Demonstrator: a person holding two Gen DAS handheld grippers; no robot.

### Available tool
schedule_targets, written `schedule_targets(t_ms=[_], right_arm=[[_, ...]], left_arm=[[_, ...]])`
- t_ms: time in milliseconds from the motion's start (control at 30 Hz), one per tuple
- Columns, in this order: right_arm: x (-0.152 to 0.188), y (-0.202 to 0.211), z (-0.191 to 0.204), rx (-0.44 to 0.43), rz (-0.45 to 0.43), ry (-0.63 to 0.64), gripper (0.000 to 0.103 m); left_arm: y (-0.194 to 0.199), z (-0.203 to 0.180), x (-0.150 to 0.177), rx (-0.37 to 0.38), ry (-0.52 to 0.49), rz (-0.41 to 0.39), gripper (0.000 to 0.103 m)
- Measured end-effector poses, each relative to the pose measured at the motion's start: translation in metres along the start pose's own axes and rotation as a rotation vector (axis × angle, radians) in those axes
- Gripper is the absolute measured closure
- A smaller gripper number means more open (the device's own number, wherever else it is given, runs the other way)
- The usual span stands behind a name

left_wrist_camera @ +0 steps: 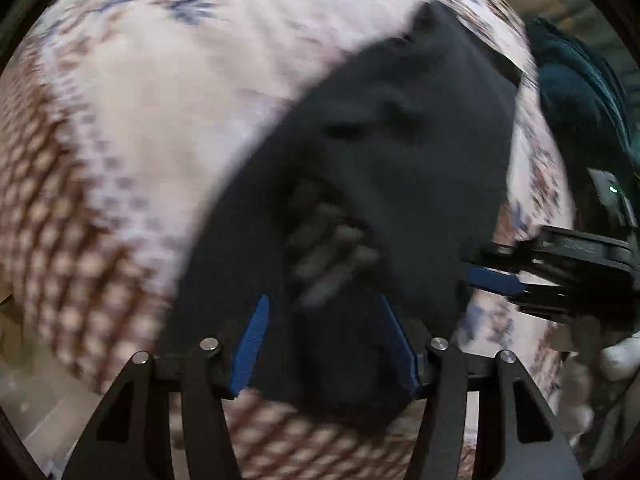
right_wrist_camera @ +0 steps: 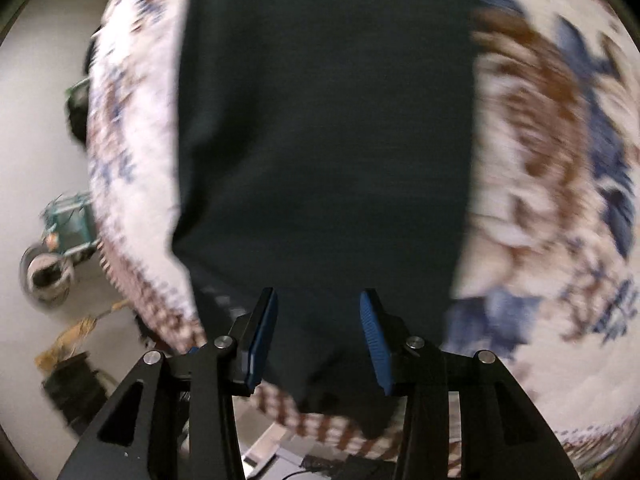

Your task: Fold small clothes

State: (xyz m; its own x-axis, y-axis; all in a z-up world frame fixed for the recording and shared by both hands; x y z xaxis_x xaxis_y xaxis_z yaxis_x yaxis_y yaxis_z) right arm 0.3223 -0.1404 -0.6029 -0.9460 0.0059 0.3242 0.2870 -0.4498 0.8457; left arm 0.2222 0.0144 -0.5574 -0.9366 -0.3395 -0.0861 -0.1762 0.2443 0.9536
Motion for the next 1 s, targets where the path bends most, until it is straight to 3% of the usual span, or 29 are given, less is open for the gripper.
schedule_targets(t_ms=[133, 200, 233, 267, 433, 500, 633, 700, 833, 933, 1000], right_arm=[[-0.010, 0.014, -0.036, 0.061, -0.083, -0.049, 0.058], [-0.014, 0.021, -0.050, 0.083, -0.103, -0.061, 0.058], [-0.016, 0.027, -0.057, 0.093, -0.112, -0.069, 0.058], [-0.016, 0.033, -0.065, 0.096, -0.119, -0.074, 0.058], [-0.015, 0.051, -0.085, 0.102, -0.119, -0.061, 0.058], [-0.013, 0.052, -0.083, 0.090, -0.105, -0.053, 0.058], [0.006, 0.039, -0.077, 0.050, -0.074, -0.049, 0.058], [0.015, 0.029, -0.071, 0.030, -0.054, -0.058, 0.058], [0.027, 0.014, -0.073, 0.027, -0.032, -0.086, 0.058], [0.033, 0.003, -0.071, 0.037, -0.036, -0.110, 0.058], [0.034, 0.003, -0.075, 0.034, -0.038, -0.118, 0.058]], left_arm=[[-0.044, -0.038, 0.002, -0.013, -0.053, 0.056, 0.048], [-0.051, -0.041, 0.007, -0.034, -0.065, 0.042, 0.049], [-0.049, -0.035, 0.009, -0.050, -0.059, 0.012, 0.064], [-0.044, -0.025, 0.011, -0.060, -0.041, -0.002, 0.081], [-0.002, 0.074, 0.031, -0.229, 0.105, -0.012, 0.080], [0.014, 0.105, 0.037, -0.256, 0.164, -0.018, 0.081], [0.048, 0.128, 0.032, -0.165, 0.266, -0.067, 0.076], [0.053, 0.111, 0.019, -0.086, 0.246, -0.084, 0.073], [0.024, 0.053, -0.016, 0.036, 0.175, -0.023, 0.072], [-0.011, 0.026, -0.029, 0.018, 0.104, 0.073, 0.072], [-0.027, 0.022, -0.033, 0.017, 0.088, 0.096, 0.073]])
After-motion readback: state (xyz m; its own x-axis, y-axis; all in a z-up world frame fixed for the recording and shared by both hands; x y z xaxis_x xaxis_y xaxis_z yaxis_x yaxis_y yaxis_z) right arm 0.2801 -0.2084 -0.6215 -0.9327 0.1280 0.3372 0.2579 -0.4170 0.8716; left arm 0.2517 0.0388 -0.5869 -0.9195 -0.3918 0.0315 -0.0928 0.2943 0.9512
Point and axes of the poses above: each gripper's, at about its wrist camera, not at the fingertips, and y roughly against the way its jaws point, z to its left, x to its underside, the point moved 5 cm from there along -y, roughly the way its jaws point, and after that the axes turned 8 degrees about -y, right-handed, at the moved point
